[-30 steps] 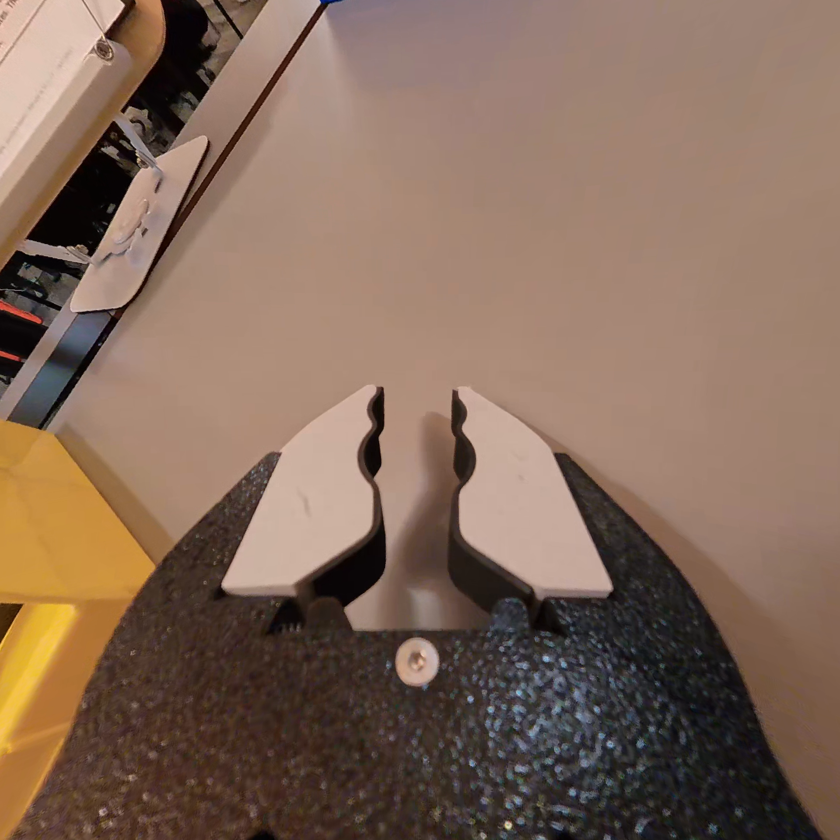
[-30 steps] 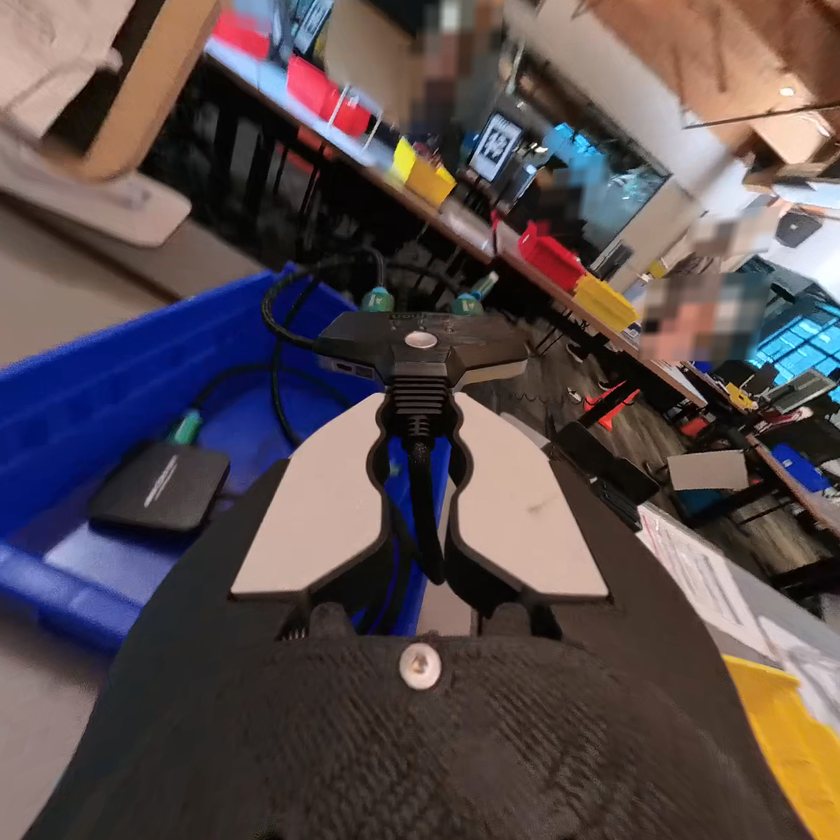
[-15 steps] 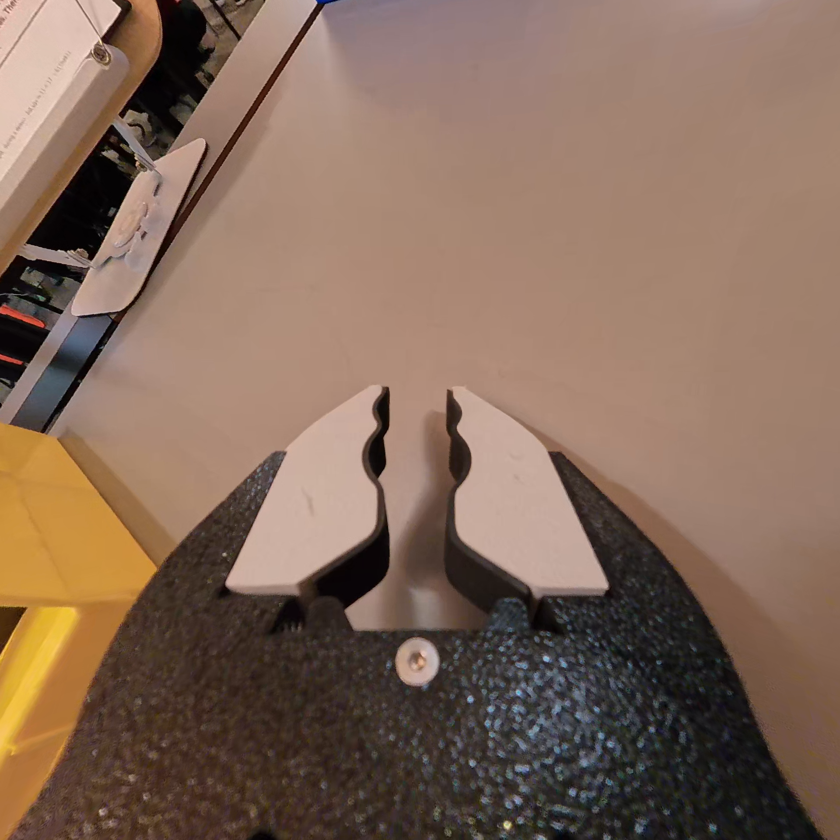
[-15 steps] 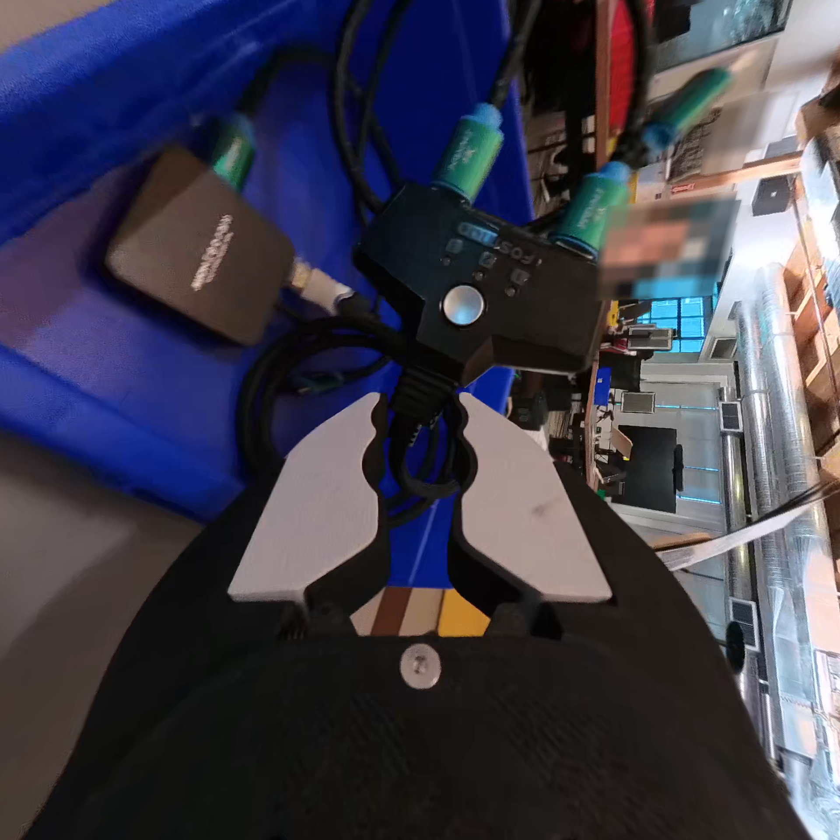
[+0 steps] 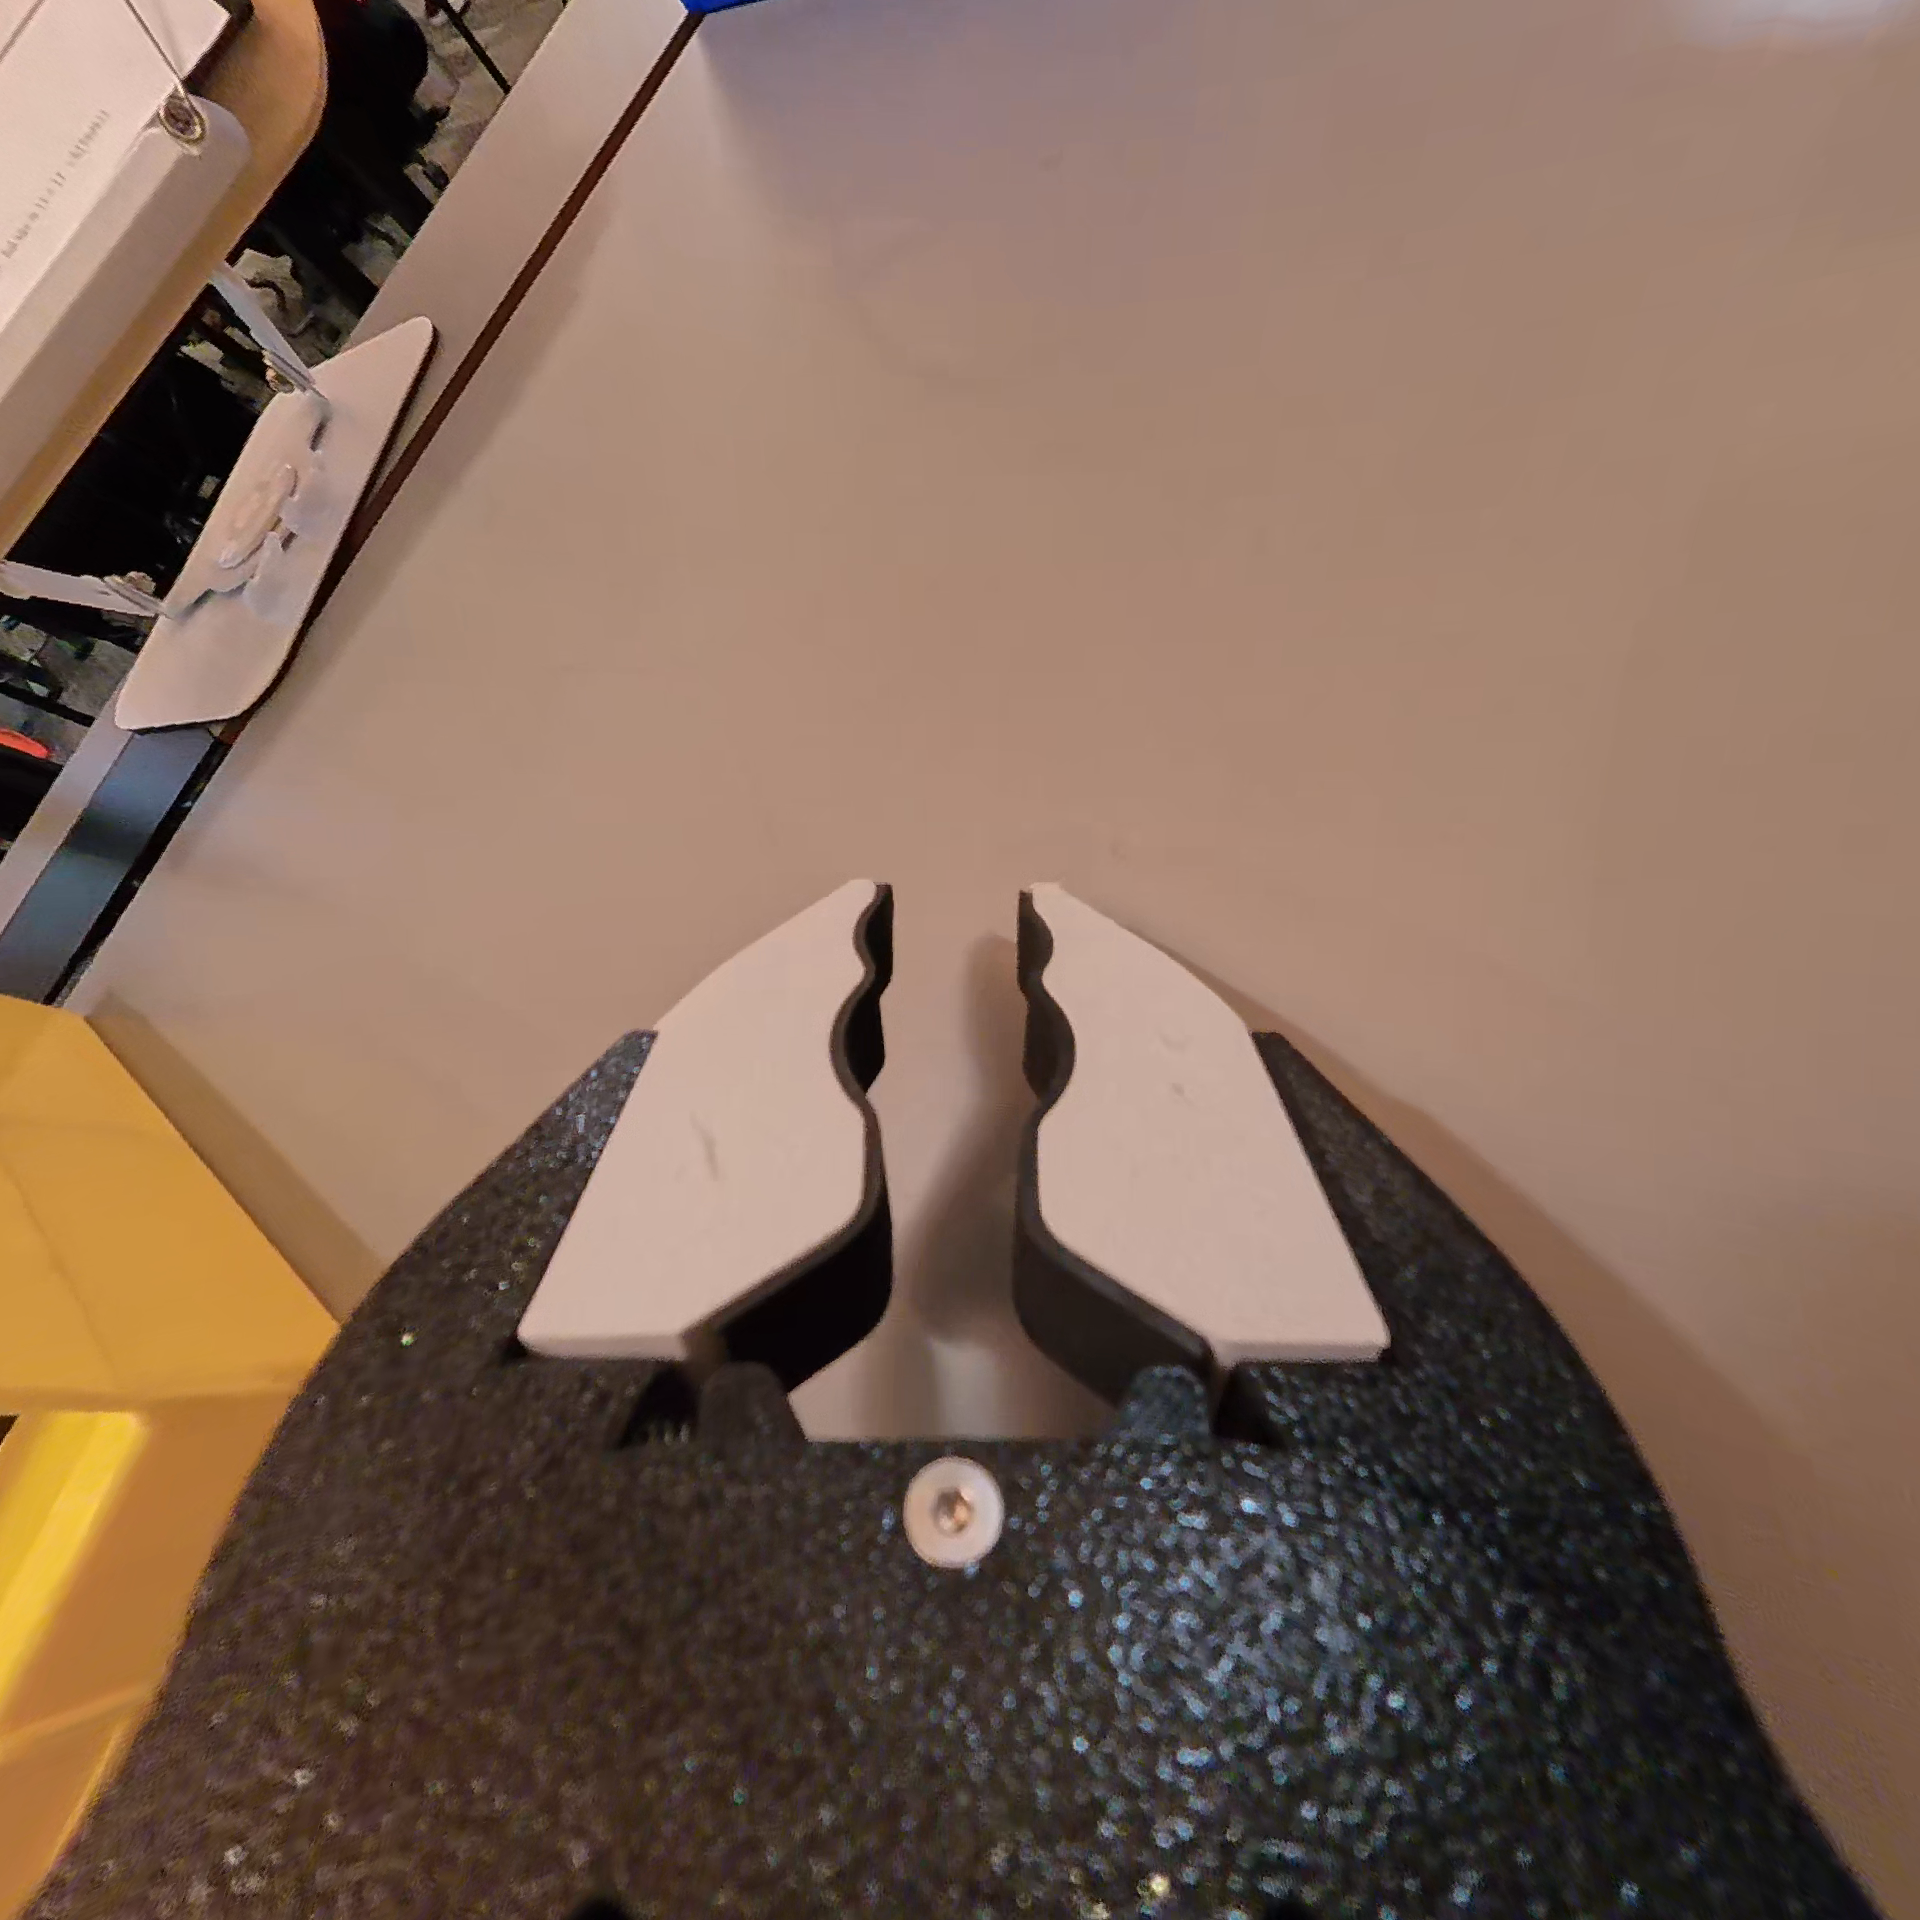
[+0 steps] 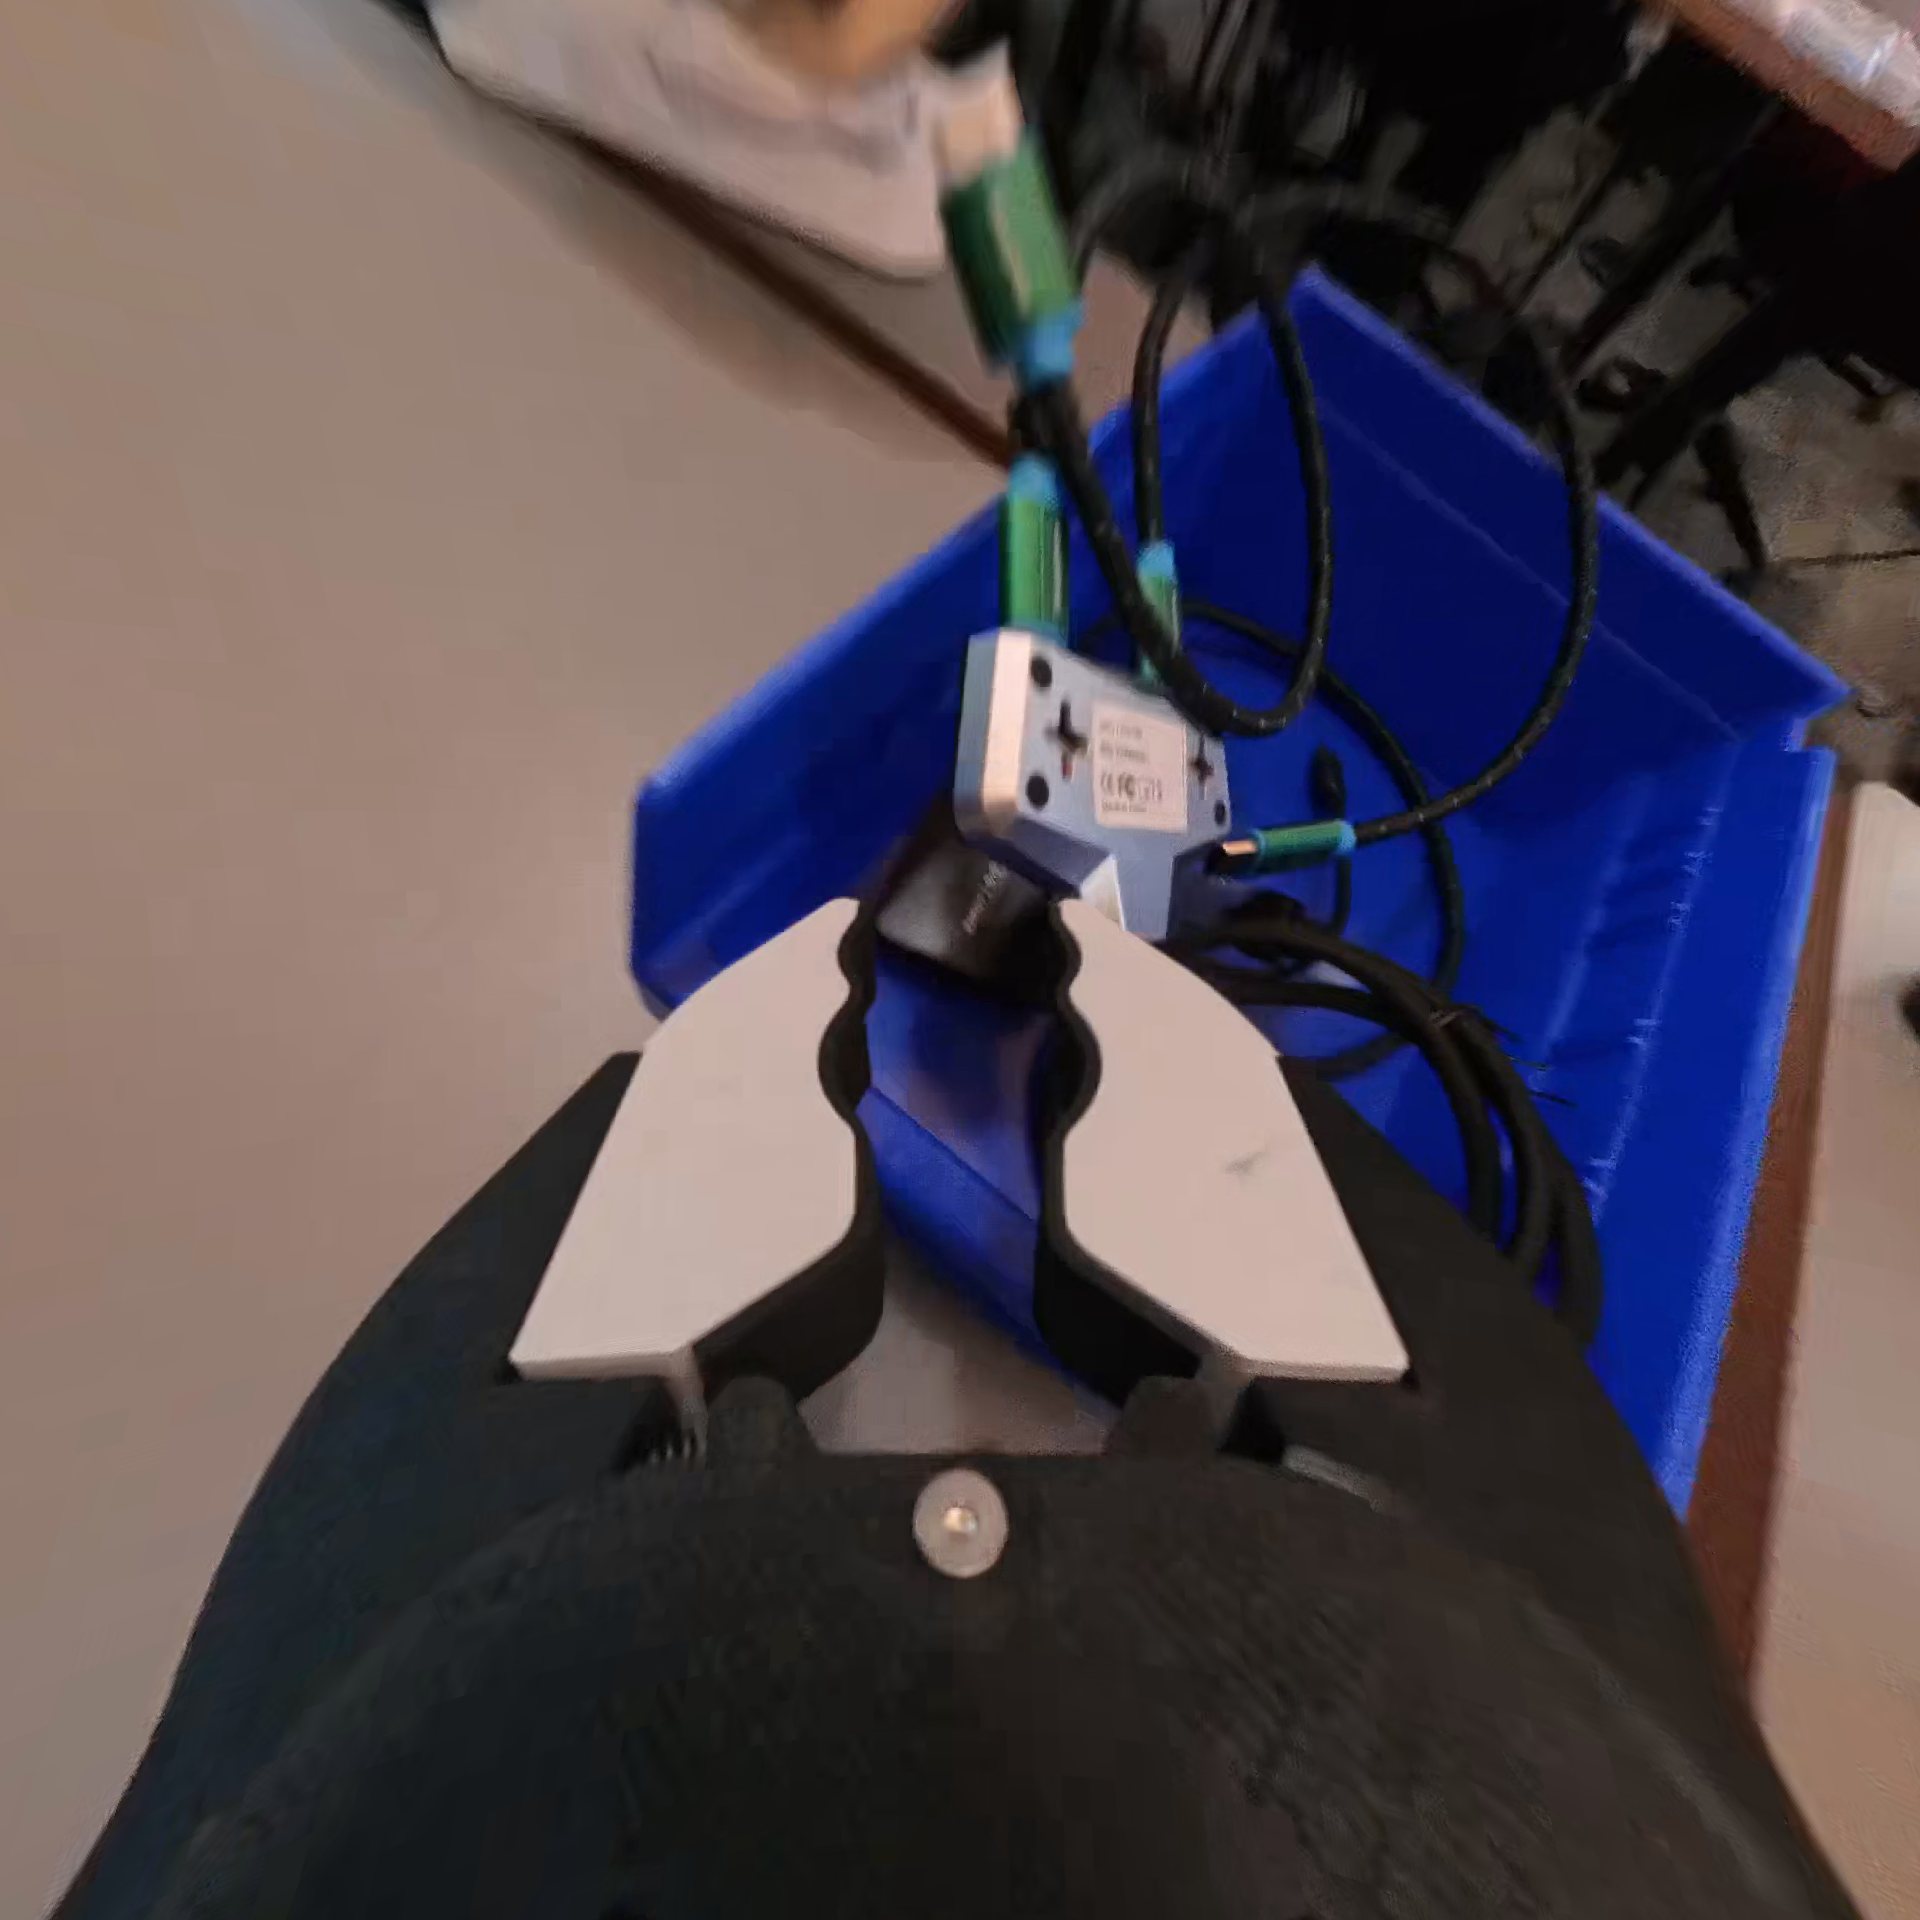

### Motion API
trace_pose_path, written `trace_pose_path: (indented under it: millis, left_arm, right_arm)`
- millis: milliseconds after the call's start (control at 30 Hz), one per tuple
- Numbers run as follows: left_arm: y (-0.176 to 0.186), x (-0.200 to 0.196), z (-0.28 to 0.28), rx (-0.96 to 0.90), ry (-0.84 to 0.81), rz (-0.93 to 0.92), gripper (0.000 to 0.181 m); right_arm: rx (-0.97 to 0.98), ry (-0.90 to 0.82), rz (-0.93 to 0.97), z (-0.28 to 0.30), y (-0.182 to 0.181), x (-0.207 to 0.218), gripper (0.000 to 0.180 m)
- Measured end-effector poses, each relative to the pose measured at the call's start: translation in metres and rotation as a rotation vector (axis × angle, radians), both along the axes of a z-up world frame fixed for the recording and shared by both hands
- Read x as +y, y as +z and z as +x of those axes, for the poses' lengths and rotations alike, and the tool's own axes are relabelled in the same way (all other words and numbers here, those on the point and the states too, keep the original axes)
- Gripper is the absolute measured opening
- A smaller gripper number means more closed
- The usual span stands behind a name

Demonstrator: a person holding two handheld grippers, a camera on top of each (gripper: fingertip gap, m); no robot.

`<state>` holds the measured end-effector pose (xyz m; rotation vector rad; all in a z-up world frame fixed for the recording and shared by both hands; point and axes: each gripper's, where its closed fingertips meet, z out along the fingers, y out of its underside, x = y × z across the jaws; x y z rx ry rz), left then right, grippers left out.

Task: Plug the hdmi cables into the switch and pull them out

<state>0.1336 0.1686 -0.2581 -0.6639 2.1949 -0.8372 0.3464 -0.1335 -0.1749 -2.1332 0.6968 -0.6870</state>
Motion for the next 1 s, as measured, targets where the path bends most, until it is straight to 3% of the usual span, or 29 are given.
trace_pose_path:
  millis: [33,133,233,367,467,567,767,867,967,1000]
  left_arm:
    - [0.0,0.0,0.0,0.008,0.0,-0.005,0.022]
    - [-0.002,0.001,0.002,0.045,0.009,-0.03,0.024]
    - [0.01,-0.009,0.007,0.073,0.044,-0.137,0.035]
    - [0.071,-0.063,0.026,0.028,0.056,-0.372,0.049]
    - [0.106,-0.113,0.056,0.009,0.046,-0.395,0.063]
    - [0.123,-0.169,0.094,0.005,0.028,-0.405,0.076]
    - [0.092,-0.245,0.176,0.118,0.185,-0.32,0.084]
    - [0.072,-0.26,0.208,0.162,0.275,-0.292,0.081]
    - [0.046,-0.248,0.235,0.201,0.385,-0.169,0.067]
    - [0.044,-0.249,0.24,0.202,0.37,-0.182,0.071]
  right_arm:
    - [-0.016,0.016,0.09,-0.005,0.01,0.003,0.035]
    - [-0.061,-0.005,0.274,-0.023,0.036,-0.002,0.044]
    - [-0.182,-0.177,0.401,-0.042,0.054,-0.037,0.045]
    - [-0.282,-0.474,0.528,-0.067,0.051,-0.104,0.057]
    - [-0.339,-0.608,0.553,-0.077,0.051,-0.148,0.06]
    - [-0.279,-0.65,0.528,-0.079,0.045,-0.175,0.066]
    - [-0.284,-0.62,0.608,-0.08,0.039,-0.183,0.057]
    - [-0.267,-0.584,0.608,-0.078,0.038,-0.176,0.056]
    - [-0.266,-0.546,0.617,-0.076,0.04,-0.166,0.054]
    - [-0.263,-0.531,0.622,-0.075,0.041,-0.162,0.054]
